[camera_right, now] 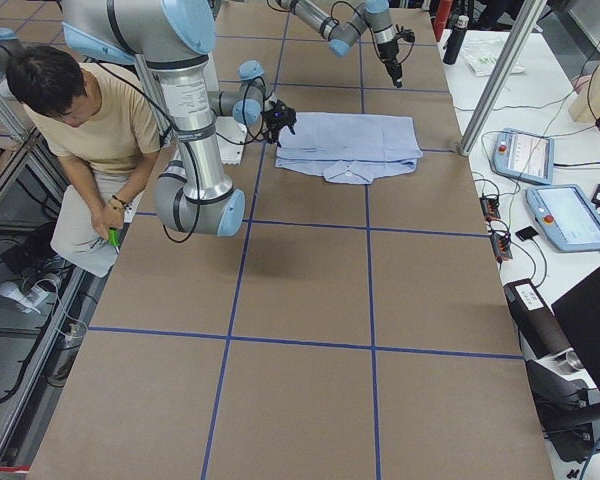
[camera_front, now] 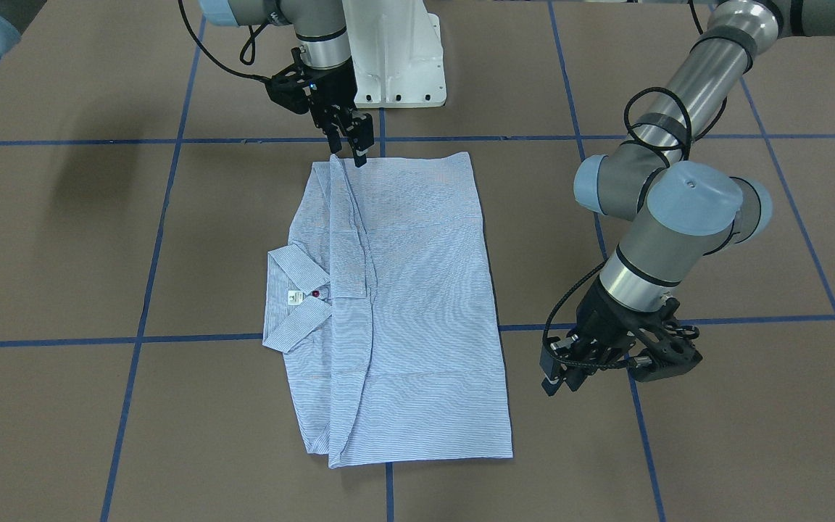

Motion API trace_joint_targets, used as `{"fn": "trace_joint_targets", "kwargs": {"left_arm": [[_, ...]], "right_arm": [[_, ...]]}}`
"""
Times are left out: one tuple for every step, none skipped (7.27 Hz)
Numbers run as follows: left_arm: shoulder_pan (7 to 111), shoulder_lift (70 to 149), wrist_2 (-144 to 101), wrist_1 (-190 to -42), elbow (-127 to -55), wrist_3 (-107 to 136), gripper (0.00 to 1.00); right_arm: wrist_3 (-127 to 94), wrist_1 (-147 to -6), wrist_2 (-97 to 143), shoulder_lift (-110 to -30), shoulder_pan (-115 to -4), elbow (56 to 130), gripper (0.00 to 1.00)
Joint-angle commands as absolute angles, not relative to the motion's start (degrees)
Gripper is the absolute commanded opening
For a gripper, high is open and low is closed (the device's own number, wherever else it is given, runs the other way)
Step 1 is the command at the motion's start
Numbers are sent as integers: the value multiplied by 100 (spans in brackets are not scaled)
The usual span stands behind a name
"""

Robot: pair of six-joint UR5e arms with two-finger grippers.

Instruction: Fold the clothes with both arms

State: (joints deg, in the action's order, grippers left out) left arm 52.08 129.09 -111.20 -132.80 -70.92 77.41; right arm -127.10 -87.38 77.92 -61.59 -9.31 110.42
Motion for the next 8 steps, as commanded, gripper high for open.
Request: {"fn": "trace_joint_targets", "kwargs": {"left_arm": [[5212,12711,-11136,-13280,-7250,7734,47],[5212,12587,-11144,-13280,-7390,7726,47],[5212,12586,-11145,-13280,-7400,7734,47],[5212,12577,-11145,-13280,-7400,7734,47],[5203,12525,-11145,-13289,-7400,7734,47],[5212,12516,-11136,-13289,-7400,7734,47],[5203,12472,-11127,-13298,-7400,7743,47],[5203,12472,-11118,-13298,-7400,7752,47]], "right_arm": [[-11179,-9007,8031,-6126,-932,11013,82],[-9866,-9244,8277,-6135,-932,10995,81],[-8487,-9559,8506,-6065,-958,10960,79],[-7707,-9806,8691,-5986,-1036,10960,73],[-6977,-10157,8762,-5724,-1115,10829,68],[-6100,-10647,8972,-5356,-1316,10532,65],[-5638,-10722,9113,-5292,-1414,10373,56],[-5434,-10740,9140,-5195,-1441,10223,50]]}}
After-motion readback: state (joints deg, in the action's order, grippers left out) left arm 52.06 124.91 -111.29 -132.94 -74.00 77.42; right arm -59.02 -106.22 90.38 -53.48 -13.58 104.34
